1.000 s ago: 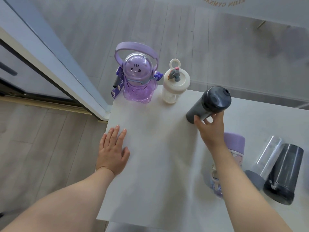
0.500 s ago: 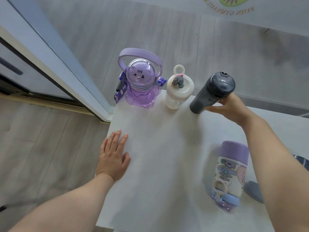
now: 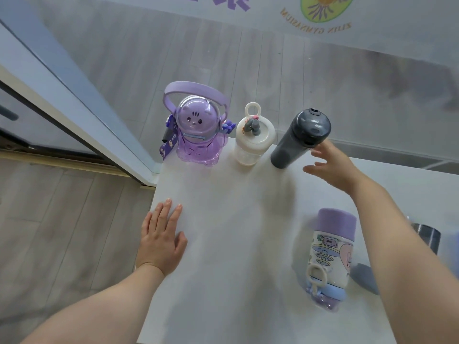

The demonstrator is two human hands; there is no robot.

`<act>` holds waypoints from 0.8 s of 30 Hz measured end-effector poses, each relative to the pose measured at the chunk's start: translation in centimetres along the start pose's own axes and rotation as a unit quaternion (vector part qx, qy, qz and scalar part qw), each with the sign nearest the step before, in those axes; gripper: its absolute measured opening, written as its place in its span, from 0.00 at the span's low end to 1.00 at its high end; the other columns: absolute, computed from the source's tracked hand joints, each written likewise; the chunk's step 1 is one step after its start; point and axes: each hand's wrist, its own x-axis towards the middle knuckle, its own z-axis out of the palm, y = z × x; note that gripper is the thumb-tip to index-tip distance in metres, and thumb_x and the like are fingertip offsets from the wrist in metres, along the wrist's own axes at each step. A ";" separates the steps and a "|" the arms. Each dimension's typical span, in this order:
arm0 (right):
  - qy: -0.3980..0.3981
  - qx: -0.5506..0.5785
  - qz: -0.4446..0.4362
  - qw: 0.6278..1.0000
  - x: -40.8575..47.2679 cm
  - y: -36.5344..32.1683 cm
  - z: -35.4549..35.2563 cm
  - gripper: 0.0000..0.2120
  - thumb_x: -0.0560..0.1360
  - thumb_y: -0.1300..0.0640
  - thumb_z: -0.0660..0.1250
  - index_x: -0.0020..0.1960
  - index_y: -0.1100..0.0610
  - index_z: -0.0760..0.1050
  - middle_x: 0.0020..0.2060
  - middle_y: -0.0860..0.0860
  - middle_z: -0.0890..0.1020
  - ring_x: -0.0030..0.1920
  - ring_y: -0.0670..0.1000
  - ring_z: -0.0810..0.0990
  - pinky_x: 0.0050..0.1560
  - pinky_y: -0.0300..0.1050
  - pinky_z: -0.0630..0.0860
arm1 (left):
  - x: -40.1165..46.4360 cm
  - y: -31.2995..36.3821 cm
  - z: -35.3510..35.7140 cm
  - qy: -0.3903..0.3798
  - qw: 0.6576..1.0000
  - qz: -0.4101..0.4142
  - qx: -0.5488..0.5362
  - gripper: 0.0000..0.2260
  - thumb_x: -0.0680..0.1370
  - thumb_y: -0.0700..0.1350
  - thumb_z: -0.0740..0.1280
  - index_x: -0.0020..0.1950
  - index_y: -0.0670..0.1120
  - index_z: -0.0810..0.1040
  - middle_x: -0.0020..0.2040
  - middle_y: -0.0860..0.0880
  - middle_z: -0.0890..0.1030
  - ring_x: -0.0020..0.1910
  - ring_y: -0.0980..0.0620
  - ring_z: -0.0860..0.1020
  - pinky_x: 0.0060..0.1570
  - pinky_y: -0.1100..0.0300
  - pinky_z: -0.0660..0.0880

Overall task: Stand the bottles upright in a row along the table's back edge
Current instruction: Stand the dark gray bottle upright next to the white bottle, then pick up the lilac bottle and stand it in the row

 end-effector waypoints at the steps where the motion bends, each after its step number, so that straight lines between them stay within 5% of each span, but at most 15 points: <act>1: 0.022 -0.020 -0.002 1.000 -1.0 0.3 0.2 0.32 0.73 0.65 0.71 0.72 0.47 0.65 0.65 0.47 0.74 0.64 0.49 0.73 0.65 0.47 0.71 | 0.0 0.0 0.0 -0.003 1.000 -0.001 0.000 0.29 0.75 0.52 0.52 0.76 0.49 0.60 0.78 0.46 0.59 0.77 0.47 0.54 0.75 0.51 0.46; 9: 0.066 -0.144 -0.043 0.986 -11.8 4.0 2.5 0.26 0.74 0.70 0.62 0.67 0.48 0.73 0.63 0.43 0.73 0.63 0.43 0.69 0.63 0.35 0.63 | -0.3 0.3 -0.1 -0.007 1.000 0.002 -0.009 0.28 0.75 0.51 0.51 0.76 0.48 0.59 0.78 0.45 0.58 0.77 0.46 0.53 0.75 0.49 0.47; 15: 0.072 -0.294 -0.158 0.940 -16.7 8.8 3.9 0.27 0.66 0.76 0.64 0.61 0.59 0.79 0.63 0.57 0.78 0.65 0.63 0.73 0.68 0.48 0.63 | -0.9 0.8 0.1 -0.001 1.000 0.001 0.010 0.27 0.77 0.49 0.49 0.75 0.43 0.61 0.76 0.40 0.61 0.75 0.40 0.58 0.74 0.45 0.52; 19: 0.039 -0.365 -0.192 0.910 -18.1 10.7 3.7 0.36 0.62 0.74 0.72 0.67 0.53 0.74 0.69 0.56 0.74 0.68 0.62 0.68 0.66 0.56 0.67 | -0.9 3.5 -0.1 -0.005 0.997 -0.070 -0.022 0.30 0.74 0.51 0.51 0.75 0.42 0.60 0.77 0.40 0.59 0.76 0.40 0.55 0.73 0.44 0.51; 24: -0.014 -0.443 -0.238 0.864 -18.0 11.1 2.4 0.45 0.56 0.72 0.69 0.71 0.50 0.66 0.73 0.57 0.68 0.72 0.60 0.59 0.70 0.53 0.54 | -1.8 9.3 0.8 -0.031 0.996 -0.047 -0.073 0.32 0.71 0.54 0.50 0.72 0.42 0.66 0.75 0.37 0.62 0.74 0.37 0.59 0.72 0.44 0.55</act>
